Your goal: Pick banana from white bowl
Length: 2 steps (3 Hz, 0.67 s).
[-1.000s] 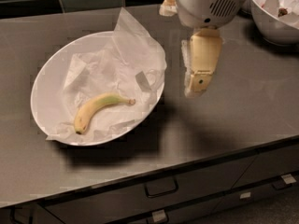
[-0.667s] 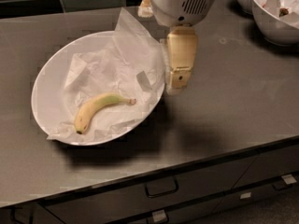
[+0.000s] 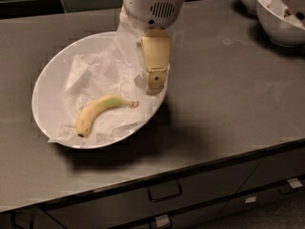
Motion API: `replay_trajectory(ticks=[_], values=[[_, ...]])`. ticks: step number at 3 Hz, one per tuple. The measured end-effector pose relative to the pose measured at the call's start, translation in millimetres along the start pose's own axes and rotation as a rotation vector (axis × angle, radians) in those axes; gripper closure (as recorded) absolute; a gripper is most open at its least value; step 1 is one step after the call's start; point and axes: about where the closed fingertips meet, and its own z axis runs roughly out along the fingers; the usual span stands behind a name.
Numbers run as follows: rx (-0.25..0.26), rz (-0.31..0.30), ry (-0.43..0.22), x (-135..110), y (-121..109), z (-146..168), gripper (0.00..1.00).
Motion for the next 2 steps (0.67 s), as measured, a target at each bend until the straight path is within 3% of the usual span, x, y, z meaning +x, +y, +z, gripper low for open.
replay_trajectory(ticks=[1, 2], values=[[-0.021, 0.073, -0.005, -8.6, -8.3, 42.6, 0.0], [-0.027, 0.068, -0.008, -13.3, -14.2, 48.6, 0.0]])
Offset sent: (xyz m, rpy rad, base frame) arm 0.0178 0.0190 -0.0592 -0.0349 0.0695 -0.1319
